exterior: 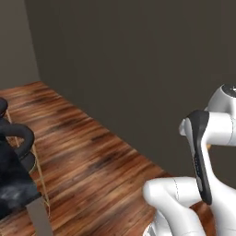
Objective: Move the hot dog bun to the plate on the dining table and place the condiment next to that plate. Then navigate to the fridge and take the sausage and place it on the plate as well.
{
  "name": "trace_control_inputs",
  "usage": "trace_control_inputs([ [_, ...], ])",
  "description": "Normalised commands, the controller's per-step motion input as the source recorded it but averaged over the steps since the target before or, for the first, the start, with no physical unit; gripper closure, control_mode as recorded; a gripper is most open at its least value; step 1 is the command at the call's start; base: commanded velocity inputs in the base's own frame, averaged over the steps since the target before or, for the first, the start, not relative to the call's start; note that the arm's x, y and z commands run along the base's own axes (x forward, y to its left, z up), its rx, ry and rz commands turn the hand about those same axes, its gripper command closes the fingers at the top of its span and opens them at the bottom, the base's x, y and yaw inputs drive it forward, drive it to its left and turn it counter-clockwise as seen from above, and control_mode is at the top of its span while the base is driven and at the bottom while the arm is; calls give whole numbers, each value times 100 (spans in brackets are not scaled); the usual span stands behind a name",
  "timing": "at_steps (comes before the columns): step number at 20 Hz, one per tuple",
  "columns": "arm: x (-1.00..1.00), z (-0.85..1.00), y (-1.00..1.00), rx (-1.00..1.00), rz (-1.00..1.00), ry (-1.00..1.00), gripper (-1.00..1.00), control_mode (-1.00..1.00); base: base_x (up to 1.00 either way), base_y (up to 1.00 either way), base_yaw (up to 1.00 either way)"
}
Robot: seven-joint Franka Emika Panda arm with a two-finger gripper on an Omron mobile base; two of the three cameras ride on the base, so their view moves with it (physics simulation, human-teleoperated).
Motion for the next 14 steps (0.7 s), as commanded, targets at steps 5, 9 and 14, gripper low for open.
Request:
trace_control_inputs([
  [5,0,0,0,0,0,0,100,100,95,-65,40],
  [9,0,0,0,0,0,0,100,100,100,-51,44],
  [14,0,0,0,0,0,0,100,100,100,-44,49],
])
